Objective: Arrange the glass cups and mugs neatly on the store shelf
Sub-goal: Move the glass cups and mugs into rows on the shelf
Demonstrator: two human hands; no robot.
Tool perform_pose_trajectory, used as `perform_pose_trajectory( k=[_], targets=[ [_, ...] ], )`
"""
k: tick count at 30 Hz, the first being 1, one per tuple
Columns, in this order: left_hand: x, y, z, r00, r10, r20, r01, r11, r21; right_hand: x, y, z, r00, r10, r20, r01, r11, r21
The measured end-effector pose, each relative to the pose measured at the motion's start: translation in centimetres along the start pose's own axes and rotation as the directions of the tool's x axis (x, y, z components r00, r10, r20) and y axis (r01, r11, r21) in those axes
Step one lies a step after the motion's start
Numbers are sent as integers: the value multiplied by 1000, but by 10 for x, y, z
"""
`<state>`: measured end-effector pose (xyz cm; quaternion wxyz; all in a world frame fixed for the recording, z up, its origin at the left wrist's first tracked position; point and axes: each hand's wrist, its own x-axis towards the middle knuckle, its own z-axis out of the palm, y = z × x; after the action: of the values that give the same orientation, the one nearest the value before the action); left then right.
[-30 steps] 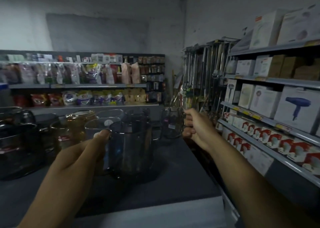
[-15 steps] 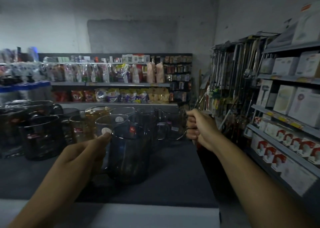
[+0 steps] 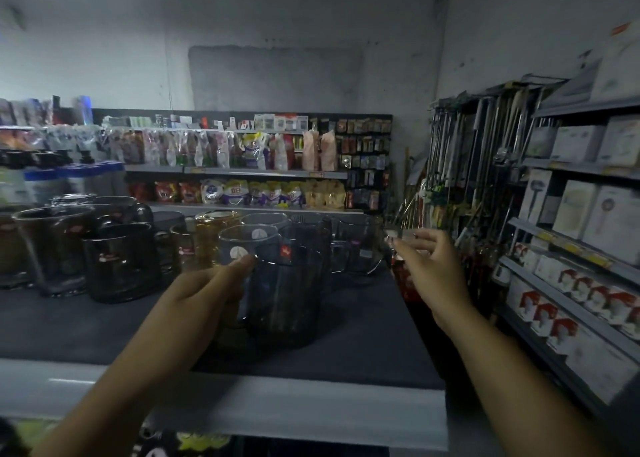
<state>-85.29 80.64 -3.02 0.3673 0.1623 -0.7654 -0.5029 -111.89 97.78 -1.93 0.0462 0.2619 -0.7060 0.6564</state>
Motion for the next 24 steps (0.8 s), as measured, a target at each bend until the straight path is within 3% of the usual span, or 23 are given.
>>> perform_pose_trajectory(
  k=[3, 9, 13, 18, 22, 24],
  targets=[
    [-14, 22, 2, 998, 67, 8, -67, 997, -29, -28, -24, -11, 988, -152, 16, 152, 971, -187],
    [-30, 45, -4, 992, 121, 45, -116, 989, -89, -115, -110, 0, 910, -299, 288, 379, 882, -280],
    [-34, 50, -32, 980, 187, 72, -173, 970, -171, -163, -135, 46, 902, -339, 267, 417, 842, -343],
    [-43, 46, -97, 956, 289, 45, -271, 934, -235, -204, -149, 107, 937, -295, 186, 331, 918, -217],
    [-54, 32, -145, 955, 273, 115, -230, 928, -294, -232, -159, 161, 909, -258, 327, 282, 959, -25],
    [-60, 27, -167, 954, 267, 137, -220, 932, -287, -244, -166, 182, 909, -258, 328, 263, 964, 29]
  ],
)
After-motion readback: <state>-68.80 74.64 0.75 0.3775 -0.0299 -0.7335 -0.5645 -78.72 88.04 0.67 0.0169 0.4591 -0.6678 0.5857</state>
